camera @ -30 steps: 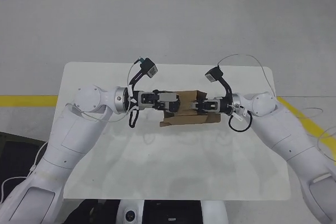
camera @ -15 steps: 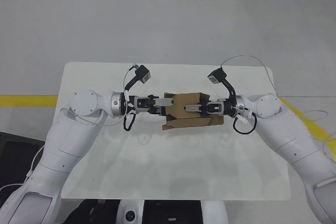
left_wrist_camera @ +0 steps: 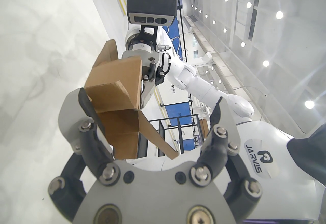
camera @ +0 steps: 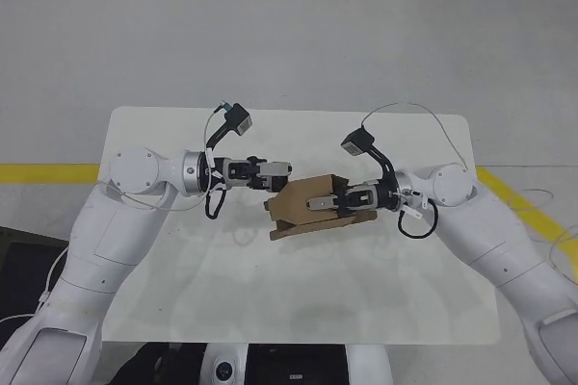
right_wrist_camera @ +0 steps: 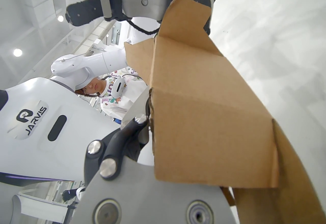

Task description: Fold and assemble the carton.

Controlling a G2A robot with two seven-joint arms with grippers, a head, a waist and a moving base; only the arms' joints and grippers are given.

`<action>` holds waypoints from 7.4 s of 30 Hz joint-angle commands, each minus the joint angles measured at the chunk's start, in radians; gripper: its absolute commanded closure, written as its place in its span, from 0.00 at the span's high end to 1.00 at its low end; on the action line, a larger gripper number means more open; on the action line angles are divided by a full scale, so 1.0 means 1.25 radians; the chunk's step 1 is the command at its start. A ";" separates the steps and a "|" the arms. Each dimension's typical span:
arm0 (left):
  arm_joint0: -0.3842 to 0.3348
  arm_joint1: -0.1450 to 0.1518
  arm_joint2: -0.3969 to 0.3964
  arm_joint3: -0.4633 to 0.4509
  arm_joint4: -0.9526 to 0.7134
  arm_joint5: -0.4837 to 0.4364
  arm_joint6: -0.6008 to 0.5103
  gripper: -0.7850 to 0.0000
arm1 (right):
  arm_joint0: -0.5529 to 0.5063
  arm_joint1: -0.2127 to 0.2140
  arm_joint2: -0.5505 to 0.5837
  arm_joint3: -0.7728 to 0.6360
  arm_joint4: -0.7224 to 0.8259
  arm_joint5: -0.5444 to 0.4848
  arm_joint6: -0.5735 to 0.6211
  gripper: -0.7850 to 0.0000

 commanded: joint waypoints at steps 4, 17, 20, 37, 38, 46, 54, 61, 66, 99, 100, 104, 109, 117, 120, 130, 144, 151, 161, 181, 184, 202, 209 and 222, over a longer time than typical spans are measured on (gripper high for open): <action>-0.010 -0.003 0.009 0.004 -0.013 -0.005 -0.006 1.00 | 0.001 -0.005 -0.005 -0.006 0.003 0.004 0.004 0.00; -0.026 -0.005 0.010 0.018 -0.006 -0.011 -0.015 1.00 | 0.011 -0.016 -0.009 0.024 -0.006 -0.001 -0.001 0.00; -0.022 -0.002 0.001 0.017 0.009 -0.007 -0.011 1.00 | 0.015 -0.013 0.001 0.048 -0.026 -0.016 -0.017 0.00; -0.029 -0.009 0.045 -0.012 0.034 -0.002 -0.002 1.00 | 0.026 -0.018 0.023 0.113 -0.085 -0.111 -0.111 0.00; -0.030 -0.010 0.047 -0.009 0.038 -0.002 -0.003 1.00 | 0.027 -0.018 0.024 0.116 -0.086 -0.113 -0.114 0.00; -0.029 -0.012 0.058 -0.016 0.030 0.002 -0.010 1.00 | 0.031 -0.022 0.043 0.150 -0.114 -0.151 -0.152 0.00; -0.027 -0.018 0.077 -0.030 0.019 0.006 -0.003 1.00 | 0.036 -0.036 0.060 0.179 -0.148 -0.183 -0.208 0.00; -0.028 -0.023 0.095 -0.023 0.019 0.004 0.001 1.00 | 0.027 -0.044 0.076 0.174 -0.155 -0.191 -0.235 0.00; -0.037 -0.023 0.082 -0.018 0.017 -0.006 0.009 1.00 | 0.024 -0.047 0.085 0.180 -0.171 -0.186 -0.220 0.00; -0.008 -0.001 -0.005 -0.023 0.067 0.002 0.047 1.00 | 0.010 -0.058 0.109 0.118 -0.168 -0.137 -0.138 0.00; -0.008 -0.002 -0.001 -0.026 0.064 0.002 0.046 1.00 | 0.011 -0.059 0.110 0.120 -0.168 -0.139 -0.139 0.00; -0.013 -0.006 0.015 -0.031 0.055 0.000 0.045 1.00 | 0.014 -0.062 0.116 0.135 -0.178 -0.152 -0.152 0.00; -0.016 -0.010 0.030 -0.032 0.046 0.000 0.047 1.00 | 0.017 -0.067 0.125 0.146 -0.197 -0.163 -0.176 0.00; -0.015 -0.017 0.055 -0.037 0.039 0.001 0.050 1.00 | 0.017 -0.075 0.134 0.138 -0.214 -0.164 -0.201 0.00; -0.016 -0.018 0.057 -0.035 0.037 0.001 0.049 1.00 | 0.016 -0.077 0.138 0.137 -0.217 -0.164 -0.205 0.00; -0.008 -0.019 0.063 -0.043 0.033 0.007 0.045 1.00 | 0.006 -0.083 0.155 0.128 -0.239 -0.164 -0.232 0.00; -0.020 -0.024 0.066 -0.012 0.037 0.000 0.045 1.00 | -0.015 -0.091 0.161 0.097 -0.233 -0.153 -0.214 0.00; -0.017 -0.021 0.052 -0.015 0.037 0.002 0.043 1.00 | -0.020 -0.098 0.158 0.091 -0.234 -0.151 -0.210 0.00; -0.014 -0.022 0.049 -0.021 0.029 0.000 0.042 1.00 | -0.020 -0.106 0.161 0.098 -0.236 -0.151 -0.204 0.00; 0.061 0.020 -0.065 -0.043 0.170 0.038 0.003 1.00 | -0.048 -0.054 0.249 0.076 -0.170 -0.059 -0.059 0.00; 0.073 0.027 -0.070 -0.056 0.220 0.045 -0.015 1.00 | -0.066 -0.045 0.261 0.057 -0.154 -0.049 -0.049 0.00; 0.037 0.027 -0.015 -0.014 0.332 0.073 0.014 1.00 | -0.126 -0.016 0.285 -0.036 -0.102 -0.024 -0.024 0.00; 0.020 0.021 0.019 -0.009 0.322 0.076 0.017 1.00 | -0.129 -0.013 0.278 -0.049 -0.092 -0.025 -0.025 0.00; -0.031 0.003 0.070 0.024 0.284 0.053 0.031 1.00 | -0.113 -0.019 0.237 -0.059 -0.073 -0.028 -0.029 0.00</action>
